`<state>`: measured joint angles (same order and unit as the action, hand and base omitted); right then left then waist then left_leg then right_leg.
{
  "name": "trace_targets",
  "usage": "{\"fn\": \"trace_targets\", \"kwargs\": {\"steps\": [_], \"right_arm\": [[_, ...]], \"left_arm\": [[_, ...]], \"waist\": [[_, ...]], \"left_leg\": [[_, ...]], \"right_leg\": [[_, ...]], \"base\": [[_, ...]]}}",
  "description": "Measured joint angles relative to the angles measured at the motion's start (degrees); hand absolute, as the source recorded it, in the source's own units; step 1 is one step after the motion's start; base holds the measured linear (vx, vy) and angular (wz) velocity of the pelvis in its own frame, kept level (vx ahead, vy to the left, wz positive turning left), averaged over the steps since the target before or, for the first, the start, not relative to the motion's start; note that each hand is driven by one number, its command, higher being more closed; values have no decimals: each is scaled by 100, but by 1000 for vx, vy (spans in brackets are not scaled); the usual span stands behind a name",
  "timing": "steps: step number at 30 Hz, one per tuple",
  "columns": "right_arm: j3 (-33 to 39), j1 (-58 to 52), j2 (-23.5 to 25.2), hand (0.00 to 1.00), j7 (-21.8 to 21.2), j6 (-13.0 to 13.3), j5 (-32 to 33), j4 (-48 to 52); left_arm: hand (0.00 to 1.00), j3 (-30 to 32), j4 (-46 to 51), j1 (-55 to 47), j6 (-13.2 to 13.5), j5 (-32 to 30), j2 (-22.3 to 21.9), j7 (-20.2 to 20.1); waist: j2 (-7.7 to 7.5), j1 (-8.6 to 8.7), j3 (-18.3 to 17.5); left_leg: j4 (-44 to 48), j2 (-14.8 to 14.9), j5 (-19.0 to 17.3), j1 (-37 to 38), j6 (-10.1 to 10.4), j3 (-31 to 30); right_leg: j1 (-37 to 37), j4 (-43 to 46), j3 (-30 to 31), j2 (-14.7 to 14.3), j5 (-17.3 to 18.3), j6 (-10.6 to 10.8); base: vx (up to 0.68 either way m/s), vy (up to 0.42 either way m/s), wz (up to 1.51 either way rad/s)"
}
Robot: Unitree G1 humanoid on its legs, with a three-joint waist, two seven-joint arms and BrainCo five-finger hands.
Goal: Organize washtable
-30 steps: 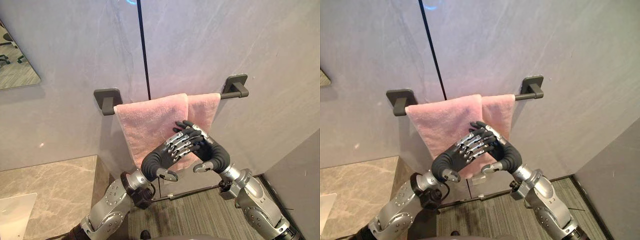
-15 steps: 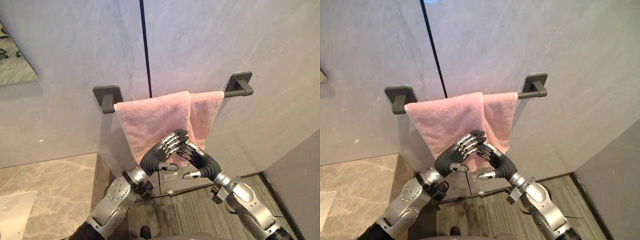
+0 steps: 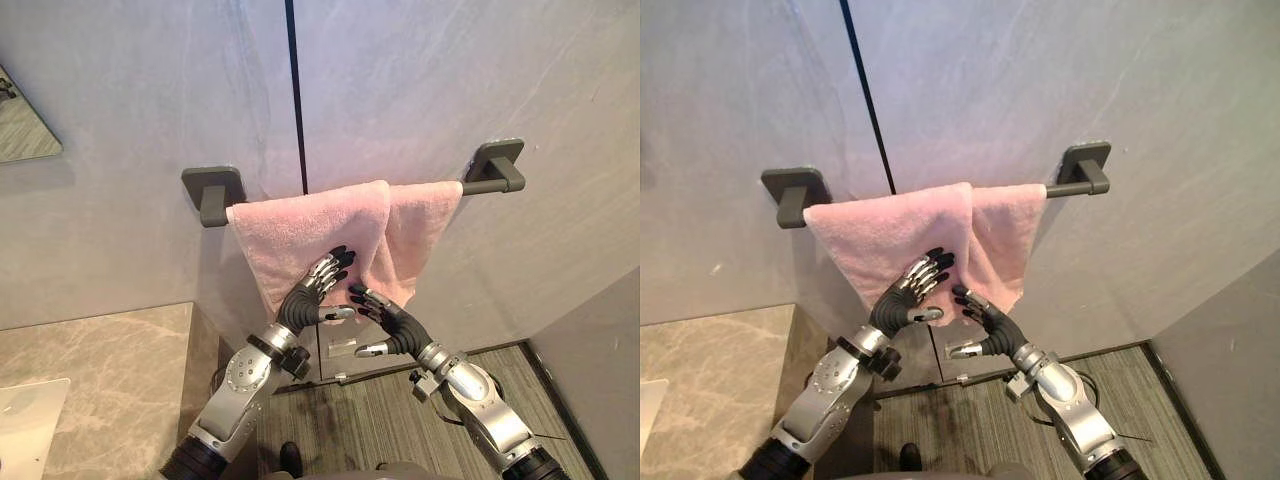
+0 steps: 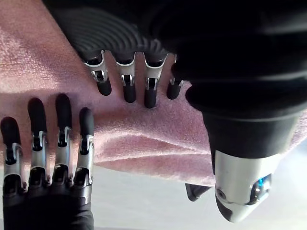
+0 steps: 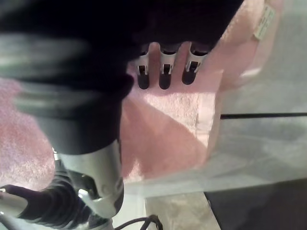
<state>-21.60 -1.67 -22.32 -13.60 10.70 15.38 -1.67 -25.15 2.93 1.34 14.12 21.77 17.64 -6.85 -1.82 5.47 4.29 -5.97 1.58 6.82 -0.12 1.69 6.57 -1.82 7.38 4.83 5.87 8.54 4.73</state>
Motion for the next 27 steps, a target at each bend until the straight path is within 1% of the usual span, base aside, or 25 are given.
{"fn": "trace_targets", "kwargs": {"steps": [2,5,6,13,16,19,23,27], "right_arm": [[238,-2,80,0,93,2,-28,-2],[525,-5,178,0,120,8,-25,-19],[651,-9,215,0,130,10,-22,-32],[1178,-100,421,0,225,18,32,-35],[1442,-138,531,0,233,18,175,-35],[1692,-168,653,0,244,21,256,-35],[2117,-320,775,0,348,33,331,-33],[2492,-462,949,0,409,69,374,-30]], "left_arm": [[0,144,-121,2,1,-68,-75,93],[0,332,-170,2,3,-211,-93,124],[0,415,-209,2,9,-232,-120,189],[0,653,-303,-14,20,-355,-219,229],[0,971,-345,-45,23,-419,-396,236],[0,1170,-345,-95,26,-453,-414,237],[0,1578,-345,-334,36,-453,-593,330],[0,1926,-344,-537,62,-457,-642,371]], "waist": [[0,2,0],[-1,0,-1],[-1,1,-1],[-11,1,-7],[-16,3,-12],[-22,6,-24],[-23,3,-34],[-22,3,-44]], "left_leg": [[0,16,3,-1,4,0],[-1,36,9,-2,14,-4],[-1,44,13,-2,19,-7],[-1,65,17,-2,25,-12],[0,37,26,-3,34,-13],[0,48,39,-2,44,-25],[-1,50,58,-1,46,-61],[-2,49,61,-1,46,-69]], "right_leg": [[1,-1,0,-13,-1,-1],[1,0,1,-33,-3,-4],[1,0,1,-43,-5,-8],[0,-4,4,-64,-11,-14],[-1,-7,0,-77,-23,-16],[-2,0,-12,-91,-24,-18],[-6,21,-42,-96,-24,-18],[-7,26,-54,-96,-27,-16]], "base": [[0,0,0],[0,0,0],[0,0,0],[0,0,0],[0,0,0],[0,0,0],[0,0,3],[0,0,0]]}}
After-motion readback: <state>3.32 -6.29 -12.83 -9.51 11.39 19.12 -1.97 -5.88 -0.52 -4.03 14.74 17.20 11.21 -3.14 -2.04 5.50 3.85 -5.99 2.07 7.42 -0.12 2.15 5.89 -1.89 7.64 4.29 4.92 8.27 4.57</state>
